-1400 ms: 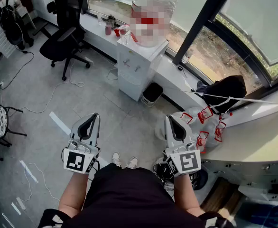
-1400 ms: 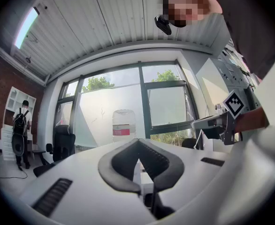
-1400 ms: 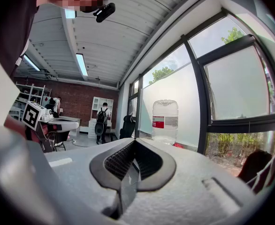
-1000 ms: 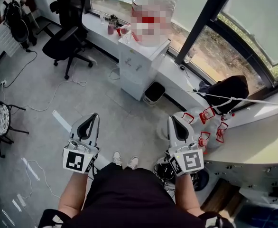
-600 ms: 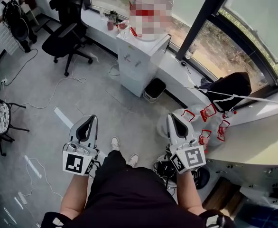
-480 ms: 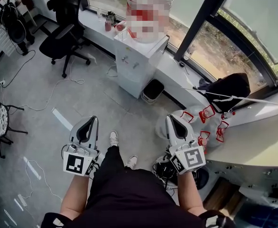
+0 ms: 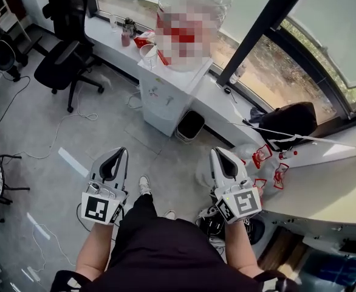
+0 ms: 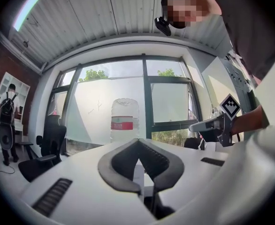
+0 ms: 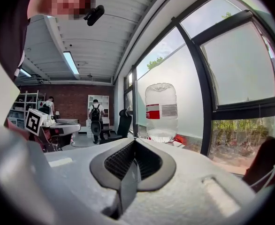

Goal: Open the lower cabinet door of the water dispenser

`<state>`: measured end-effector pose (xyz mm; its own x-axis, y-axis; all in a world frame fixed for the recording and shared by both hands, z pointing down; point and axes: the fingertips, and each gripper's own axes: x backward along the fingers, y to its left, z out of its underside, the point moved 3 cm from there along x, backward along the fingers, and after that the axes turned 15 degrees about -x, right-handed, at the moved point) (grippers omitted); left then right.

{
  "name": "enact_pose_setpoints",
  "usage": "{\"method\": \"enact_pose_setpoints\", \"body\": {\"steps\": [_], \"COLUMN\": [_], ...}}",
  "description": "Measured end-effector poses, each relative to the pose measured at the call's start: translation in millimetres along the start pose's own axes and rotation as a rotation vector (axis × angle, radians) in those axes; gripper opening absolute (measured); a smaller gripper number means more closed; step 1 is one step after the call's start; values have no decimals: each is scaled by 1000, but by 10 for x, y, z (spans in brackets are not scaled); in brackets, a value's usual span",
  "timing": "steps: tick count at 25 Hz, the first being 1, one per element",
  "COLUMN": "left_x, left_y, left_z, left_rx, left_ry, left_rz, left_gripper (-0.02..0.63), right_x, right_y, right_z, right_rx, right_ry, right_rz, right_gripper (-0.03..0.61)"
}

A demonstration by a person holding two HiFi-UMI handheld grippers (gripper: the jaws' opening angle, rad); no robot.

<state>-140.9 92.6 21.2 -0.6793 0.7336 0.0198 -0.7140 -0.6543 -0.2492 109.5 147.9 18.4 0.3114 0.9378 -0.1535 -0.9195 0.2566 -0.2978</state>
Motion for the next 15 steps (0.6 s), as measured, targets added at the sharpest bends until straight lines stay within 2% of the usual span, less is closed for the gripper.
{"method": "enact_pose_setpoints", "body": {"steps": [6, 10, 15], "left_x": [-523, -844, -1149], "left_y": [458, 603, 622], "left_z": [107, 235, 238], "left_rx": [36, 56, 89], "left_ry": [-36, -53, -88], "left_rz": [90, 151, 200], "left_gripper": [8, 8, 8], "right_x": [-599, -730, -772], "right_y": [50, 43, -58], "right_z": [-265, -209, -99], "right_rx": [17, 56, 17], "right_ry": [-23, 1, 32], "right_rz": [61, 127, 181], "right_gripper": [5, 5, 5]}}
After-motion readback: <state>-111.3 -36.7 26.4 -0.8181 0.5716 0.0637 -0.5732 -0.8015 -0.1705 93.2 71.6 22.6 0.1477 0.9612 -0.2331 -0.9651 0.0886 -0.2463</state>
